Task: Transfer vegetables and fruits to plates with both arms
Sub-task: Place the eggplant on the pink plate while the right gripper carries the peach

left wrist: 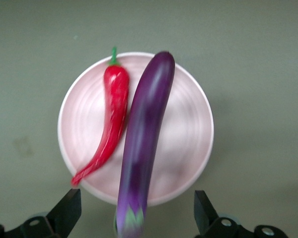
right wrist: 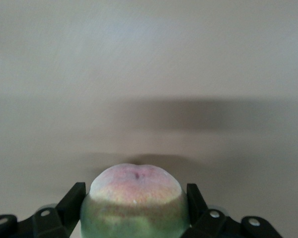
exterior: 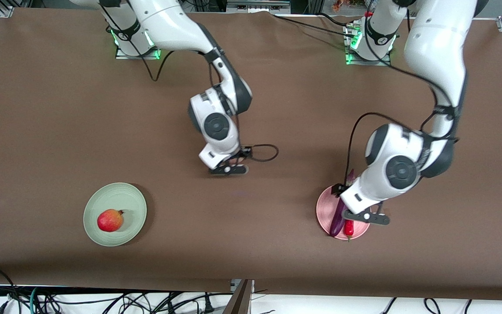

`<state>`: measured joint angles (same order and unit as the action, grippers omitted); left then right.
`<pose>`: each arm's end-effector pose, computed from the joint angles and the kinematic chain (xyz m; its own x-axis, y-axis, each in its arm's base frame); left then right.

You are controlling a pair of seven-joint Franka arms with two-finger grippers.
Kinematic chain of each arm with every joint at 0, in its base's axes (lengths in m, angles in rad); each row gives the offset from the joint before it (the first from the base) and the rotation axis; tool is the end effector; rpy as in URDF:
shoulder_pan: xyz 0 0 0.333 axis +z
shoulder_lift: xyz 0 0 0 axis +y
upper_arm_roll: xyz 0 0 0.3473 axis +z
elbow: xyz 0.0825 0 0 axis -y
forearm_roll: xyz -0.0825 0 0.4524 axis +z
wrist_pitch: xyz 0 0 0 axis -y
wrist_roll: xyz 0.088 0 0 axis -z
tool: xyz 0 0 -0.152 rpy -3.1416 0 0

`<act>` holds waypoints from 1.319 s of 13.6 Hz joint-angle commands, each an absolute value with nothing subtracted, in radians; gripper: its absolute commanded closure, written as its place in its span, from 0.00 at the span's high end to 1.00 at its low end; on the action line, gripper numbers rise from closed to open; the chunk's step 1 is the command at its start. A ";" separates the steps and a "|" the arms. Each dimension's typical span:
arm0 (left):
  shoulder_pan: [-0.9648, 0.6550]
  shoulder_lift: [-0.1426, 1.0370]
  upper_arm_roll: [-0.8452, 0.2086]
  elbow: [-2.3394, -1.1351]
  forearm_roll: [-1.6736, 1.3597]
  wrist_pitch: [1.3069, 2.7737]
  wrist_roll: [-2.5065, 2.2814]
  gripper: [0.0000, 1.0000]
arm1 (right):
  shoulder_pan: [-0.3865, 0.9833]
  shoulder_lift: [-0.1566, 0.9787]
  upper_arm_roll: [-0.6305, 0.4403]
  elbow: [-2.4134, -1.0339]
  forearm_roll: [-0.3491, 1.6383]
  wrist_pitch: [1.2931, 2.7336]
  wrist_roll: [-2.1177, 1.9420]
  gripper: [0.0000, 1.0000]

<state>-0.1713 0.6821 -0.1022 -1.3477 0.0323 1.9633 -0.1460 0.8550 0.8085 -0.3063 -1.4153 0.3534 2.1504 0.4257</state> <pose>0.7777 -0.1999 0.2686 0.9904 -0.1204 -0.0676 -0.1189 -0.9926 0.0258 0.6482 0.4712 0.1667 0.9982 0.0113 -0.0590 0.0084 -0.9988 -0.0484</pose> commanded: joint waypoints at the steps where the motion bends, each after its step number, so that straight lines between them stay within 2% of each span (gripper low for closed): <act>1: -0.120 0.560 -0.104 -1.376 -0.026 1.817 -0.127 1.00 | 0.718 0.762 -0.351 -1.379 0.362 2.089 0.223 0.20; 5: -0.077 0.416 -0.100 -1.376 -0.020 1.643 -0.127 1.00 | 0.527 0.773 -0.350 -1.367 0.364 2.094 -0.117 0.20; 9: -0.017 0.280 -0.100 -1.373 -0.023 1.481 -0.104 1.00 | 0.451 0.808 -0.350 -1.370 0.361 2.112 -0.287 0.20; 12: 0.008 0.102 -0.080 -1.495 -0.028 1.503 -0.069 1.00 | 0.411 0.827 -0.350 -1.376 0.360 2.181 -0.385 0.20; 15: 0.058 -0.050 -0.086 -1.730 -0.028 1.691 -0.072 1.00 | 0.405 0.845 -0.350 -1.384 0.367 2.219 -0.391 0.20; 17: 0.060 -0.052 -0.083 -1.732 -0.014 1.675 -0.077 1.00 | 0.396 0.861 -0.350 -1.388 0.361 2.264 -0.393 0.21; 18: 0.058 -0.052 -0.083 -1.720 -0.014 1.645 -0.077 1.00 | 0.394 0.864 -0.350 -1.388 0.362 2.269 -0.391 0.33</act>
<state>0.0506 -0.0154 -0.0786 -1.6791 -0.0034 1.6452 -0.0941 0.4100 0.8599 -0.3619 -1.3867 0.3554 2.2422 -0.3698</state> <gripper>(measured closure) 0.000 0.132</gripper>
